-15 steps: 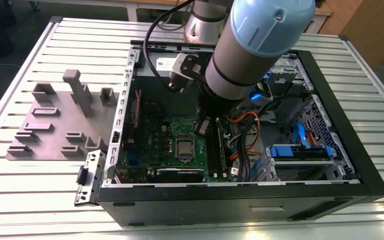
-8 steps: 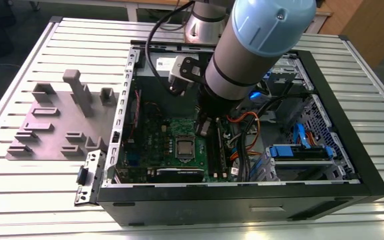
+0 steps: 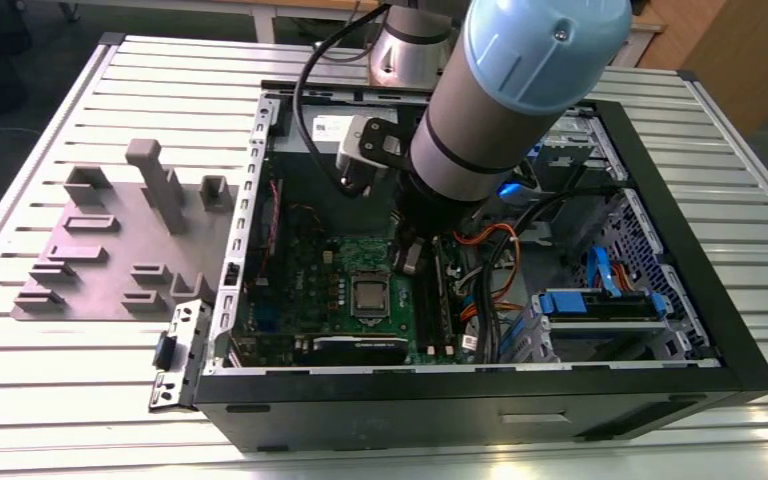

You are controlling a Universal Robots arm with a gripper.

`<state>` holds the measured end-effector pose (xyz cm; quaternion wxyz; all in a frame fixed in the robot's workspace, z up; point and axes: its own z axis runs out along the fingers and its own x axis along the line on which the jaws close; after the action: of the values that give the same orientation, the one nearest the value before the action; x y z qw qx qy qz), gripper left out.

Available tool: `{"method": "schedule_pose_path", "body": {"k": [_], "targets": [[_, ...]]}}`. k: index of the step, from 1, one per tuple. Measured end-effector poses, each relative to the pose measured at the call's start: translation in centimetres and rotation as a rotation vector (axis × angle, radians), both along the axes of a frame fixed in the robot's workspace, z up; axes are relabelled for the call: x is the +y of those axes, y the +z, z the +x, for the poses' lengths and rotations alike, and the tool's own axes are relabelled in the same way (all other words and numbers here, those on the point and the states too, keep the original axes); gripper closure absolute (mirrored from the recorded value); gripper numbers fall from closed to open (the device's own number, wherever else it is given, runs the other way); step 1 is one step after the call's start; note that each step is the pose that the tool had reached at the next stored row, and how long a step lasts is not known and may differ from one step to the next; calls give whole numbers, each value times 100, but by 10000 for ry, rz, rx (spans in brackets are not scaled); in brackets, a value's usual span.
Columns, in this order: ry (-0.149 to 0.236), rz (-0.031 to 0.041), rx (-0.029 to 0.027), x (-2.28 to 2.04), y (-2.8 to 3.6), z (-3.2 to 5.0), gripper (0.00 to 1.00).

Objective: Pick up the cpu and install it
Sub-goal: 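Install the first cpu locking lever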

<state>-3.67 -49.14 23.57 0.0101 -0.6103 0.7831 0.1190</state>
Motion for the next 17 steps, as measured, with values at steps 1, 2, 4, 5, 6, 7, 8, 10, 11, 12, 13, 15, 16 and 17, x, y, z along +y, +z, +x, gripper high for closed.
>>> {"method": "schedule_pose_path", "body": {"k": [1, 2, 4, 5, 6, 7, 8, 10, 11, 12, 13, 15, 16, 17], "targets": [[138, -2, -14, -1, 0, 0, 89], [273, -2, -33, -1, 0, 0, 89], [506, -3, -74, -1, 1, 0, 89], [607, -3, -99, -1, -1, 1, 89], [698, -3, -126, -1, -1, 1, 89], [784, -4, -148, -1, -2, 1, 89], [862, -4, -169, -1, -2, 0, 89], [980, -6, -194, -3, -1, -6, 89], [1014, -20, -198, -4, -1, -10, 89], [1039, -37, -198, -5, -2, -11, 89], [1060, -38, -199, -9, -2, -11, 89], [1127, -37, -199, -16, -4, -11, 89], [1168, -36, -199, -19, -5, -11, 89], [1227, -35, -200, -20, -7, -11, 89]]}}
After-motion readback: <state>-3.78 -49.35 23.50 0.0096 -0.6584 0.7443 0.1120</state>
